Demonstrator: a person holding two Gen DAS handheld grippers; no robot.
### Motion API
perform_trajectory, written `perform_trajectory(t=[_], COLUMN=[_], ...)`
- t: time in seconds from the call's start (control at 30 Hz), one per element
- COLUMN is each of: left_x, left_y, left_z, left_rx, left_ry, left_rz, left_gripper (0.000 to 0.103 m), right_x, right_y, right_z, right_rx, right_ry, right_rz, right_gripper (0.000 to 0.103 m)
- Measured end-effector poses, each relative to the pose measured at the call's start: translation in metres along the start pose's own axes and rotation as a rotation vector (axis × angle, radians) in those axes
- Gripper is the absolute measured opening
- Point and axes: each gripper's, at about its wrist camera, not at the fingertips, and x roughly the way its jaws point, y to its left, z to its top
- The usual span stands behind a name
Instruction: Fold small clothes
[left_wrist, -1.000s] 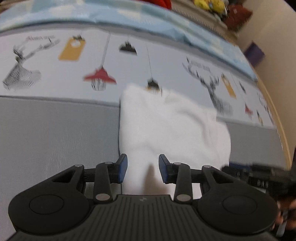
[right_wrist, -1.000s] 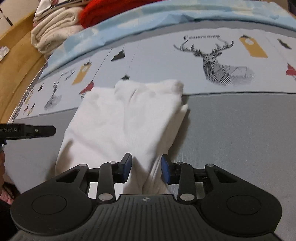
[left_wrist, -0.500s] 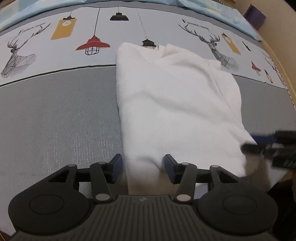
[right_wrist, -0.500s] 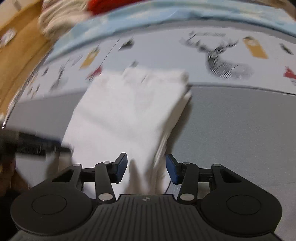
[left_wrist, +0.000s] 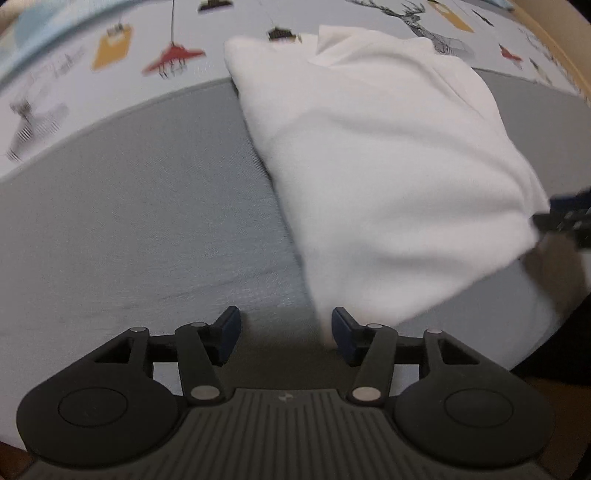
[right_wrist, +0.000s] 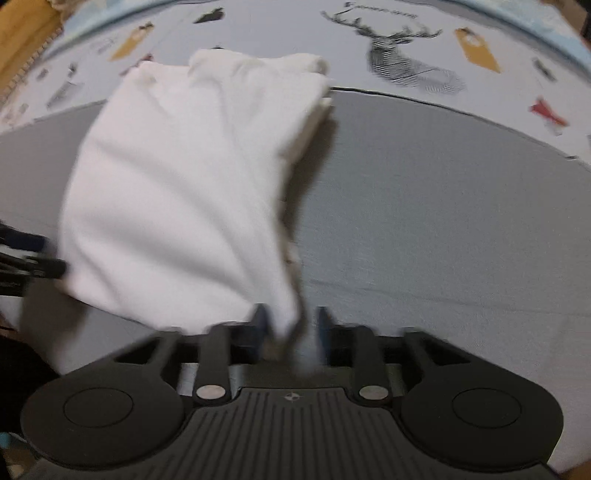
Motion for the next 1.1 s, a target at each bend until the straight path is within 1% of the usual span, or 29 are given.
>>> perform_trajectory(t=[0.03,0.1,0.13,0.17,0.2,0.27,0.33,0.37,0.4,0.47,0.57,0.67,0.7,0.77,0.9,0.97,1.1], left_x=[-0.008,-0.031,-0.044,-0.058,-0.068,-0.089,-0.107,-0.116,-0.124,-0.136,-0.143,-0.145,-0.146,-0.152,-0.163,-0.161,-0.146], left_y=[0.0,0.001,0.002,0.002,0.0,-0.008,-0.022,-0.029,-0.038,-0.057,-0.082,-0.096,-0.097,-0.095,-0.092,-0.091,-0.093], left_z=[-0.004,-0.012,-0.017,-0.023,-0.027,-0.035,-0.048,-0.054,-0.06,-0.08,-0.111,-0.14,-0.147,-0.156,-0.166,-0.163,-0.153], left_rx=[0.013,-0.009,-0.037,-0.073,-0.101,-0.148,-0.173,-0.18,-0.189,-0.203,-0.212,-0.211,-0.224,-0.248,-0.293,-0.284,-0.27], left_ry=[-0.028,-0.115,-0.163,-0.218,-0.256,-0.318,-0.372,-0.398,-0.422,-0.459,-0.486,-0.494,-0.488,-0.501,-0.549,-0.542,-0.512], left_rz=[0.033,0.07,0.075,0.079,0.081,0.093,0.109,0.114,0.118,0.111,0.093,0.1,0.095,0.084,0.086,0.073,0.101], left_gripper=[0.062,0.072,0.082,0.088,0.089,0.091,0.091,0.092,0.092,0.092,0.092,0.092,0.092,0.092,0.092,0.092,0.092], right_x=[-0.005,-0.021,-0.032,-0.044,-0.054,-0.077,-0.097,-0.106,-0.115,-0.131,-0.145,-0.155,-0.157,-0.16,-0.168,-0.168,-0.165], right_y=[-0.001,-0.002,-0.002,-0.001,-0.002,-0.004,-0.001,0.003,0.009,0.018,0.029,0.041,0.046,0.057,0.067,0.068,0.069], right_z=[-0.002,-0.01,-0.016,-0.021,-0.025,-0.037,-0.052,-0.061,-0.07,-0.09,-0.117,-0.138,-0.144,-0.153,-0.167,-0.168,-0.165], right_rx=[-0.007,-0.021,-0.024,-0.016,0.002,0.063,0.095,0.099,0.099,0.088,0.1,0.132,0.13,0.114,0.12,0.122,0.122], right_ry=[-0.006,-0.052,-0.097,-0.151,-0.193,-0.276,-0.342,-0.367,-0.394,-0.439,-0.482,-0.488,-0.494,-0.502,-0.52,-0.518,-0.512], right_rz=[-0.035,-0.112,-0.169,-0.208,-0.218,-0.201,-0.184,-0.188,-0.192,-0.187,-0.164,-0.13,-0.134,-0.153,-0.143,-0.13,-0.126], right_gripper=[0.049,0.048,0.049,0.049,0.05,0.052,0.064,0.068,0.074,0.076,0.08,0.081,0.082,0.082,0.083,0.083,0.083])
